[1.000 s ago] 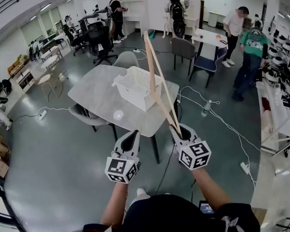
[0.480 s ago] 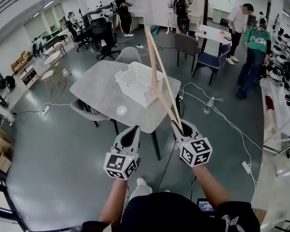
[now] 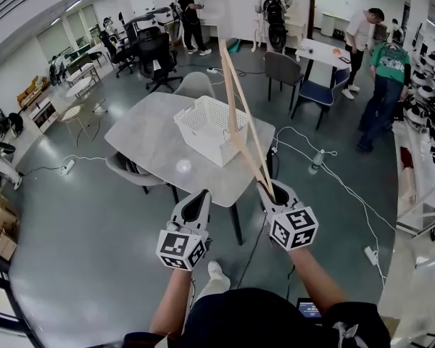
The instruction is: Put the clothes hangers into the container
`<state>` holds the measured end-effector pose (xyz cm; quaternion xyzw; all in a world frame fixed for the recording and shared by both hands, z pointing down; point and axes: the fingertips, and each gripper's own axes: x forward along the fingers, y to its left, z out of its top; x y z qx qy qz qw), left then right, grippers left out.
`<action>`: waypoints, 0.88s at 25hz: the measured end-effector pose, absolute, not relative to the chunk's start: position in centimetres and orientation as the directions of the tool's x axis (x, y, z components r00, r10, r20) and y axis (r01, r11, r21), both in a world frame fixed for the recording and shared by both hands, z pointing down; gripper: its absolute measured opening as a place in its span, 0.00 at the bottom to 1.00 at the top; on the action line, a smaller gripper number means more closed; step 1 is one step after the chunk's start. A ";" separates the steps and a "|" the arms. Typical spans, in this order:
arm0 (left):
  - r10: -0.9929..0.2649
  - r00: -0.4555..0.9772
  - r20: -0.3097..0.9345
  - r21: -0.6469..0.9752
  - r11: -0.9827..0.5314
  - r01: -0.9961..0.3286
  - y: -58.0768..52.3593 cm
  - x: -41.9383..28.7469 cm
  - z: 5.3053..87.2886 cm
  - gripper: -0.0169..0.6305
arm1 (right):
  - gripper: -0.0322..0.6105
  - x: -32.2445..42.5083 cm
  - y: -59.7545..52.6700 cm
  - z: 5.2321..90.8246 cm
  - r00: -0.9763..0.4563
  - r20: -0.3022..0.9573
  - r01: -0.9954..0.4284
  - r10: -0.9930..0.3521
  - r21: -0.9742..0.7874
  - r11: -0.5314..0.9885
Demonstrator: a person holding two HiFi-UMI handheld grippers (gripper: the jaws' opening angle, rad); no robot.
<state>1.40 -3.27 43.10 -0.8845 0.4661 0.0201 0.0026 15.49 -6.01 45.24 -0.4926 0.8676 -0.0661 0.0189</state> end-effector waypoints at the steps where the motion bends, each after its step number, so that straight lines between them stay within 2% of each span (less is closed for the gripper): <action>1: -0.824 0.565 -0.038 0.016 -0.566 -0.825 -3.8 1.3 43.0 0.03 | 0.15 15.4 -6.6 45.2 -0.514 0.034 -0.853 -0.857 -0.133 0.505; 22: -0.790 0.612 -0.048 -0.013 -0.612 -0.791 -18.8 -4.4 40.1 0.03 | 0.15 9.5 -20.9 43.0 -0.478 0.037 -0.873 -0.877 -0.128 0.471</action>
